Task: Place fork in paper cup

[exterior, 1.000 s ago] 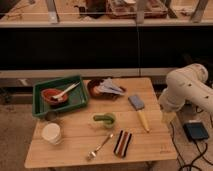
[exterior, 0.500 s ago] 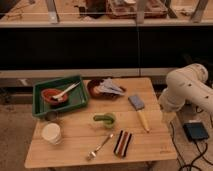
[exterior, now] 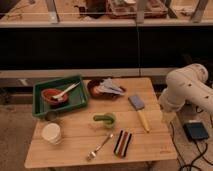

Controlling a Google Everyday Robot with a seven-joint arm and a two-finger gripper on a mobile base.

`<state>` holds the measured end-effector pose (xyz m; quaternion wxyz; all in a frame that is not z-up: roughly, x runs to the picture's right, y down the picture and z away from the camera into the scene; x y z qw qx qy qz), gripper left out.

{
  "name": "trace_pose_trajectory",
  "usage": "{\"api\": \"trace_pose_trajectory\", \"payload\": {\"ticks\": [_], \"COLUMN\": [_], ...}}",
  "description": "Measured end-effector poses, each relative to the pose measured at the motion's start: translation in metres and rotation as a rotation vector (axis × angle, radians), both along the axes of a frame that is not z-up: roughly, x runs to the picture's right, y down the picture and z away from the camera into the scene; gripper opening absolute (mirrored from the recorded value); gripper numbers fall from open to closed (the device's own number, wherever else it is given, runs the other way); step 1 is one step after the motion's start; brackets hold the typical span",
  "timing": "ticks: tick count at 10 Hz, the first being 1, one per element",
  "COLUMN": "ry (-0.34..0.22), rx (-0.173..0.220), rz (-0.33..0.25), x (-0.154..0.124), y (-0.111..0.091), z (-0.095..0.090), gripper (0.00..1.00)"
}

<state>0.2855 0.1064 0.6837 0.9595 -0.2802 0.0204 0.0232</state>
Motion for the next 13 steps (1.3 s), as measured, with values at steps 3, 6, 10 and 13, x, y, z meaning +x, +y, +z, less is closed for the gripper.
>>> {"api": "trace_pose_trajectory", "payload": {"ticks": [3, 6, 10, 13], "ry": [-0.013, -0.127, -0.303, -0.459], "rx": [-0.001, -0.008, -0.034, -0.059], "rz": [-0.006, -0.071, -0.204, -0.349], "x": [-0.002, -0.034, -0.128, -0.201], "y": [0.002, 0.017, 0.052, 0.098], "z": [0.000, -0.005, -0.011, -0.007], "gripper": [0.65, 0.65, 0.65, 0.65]}}
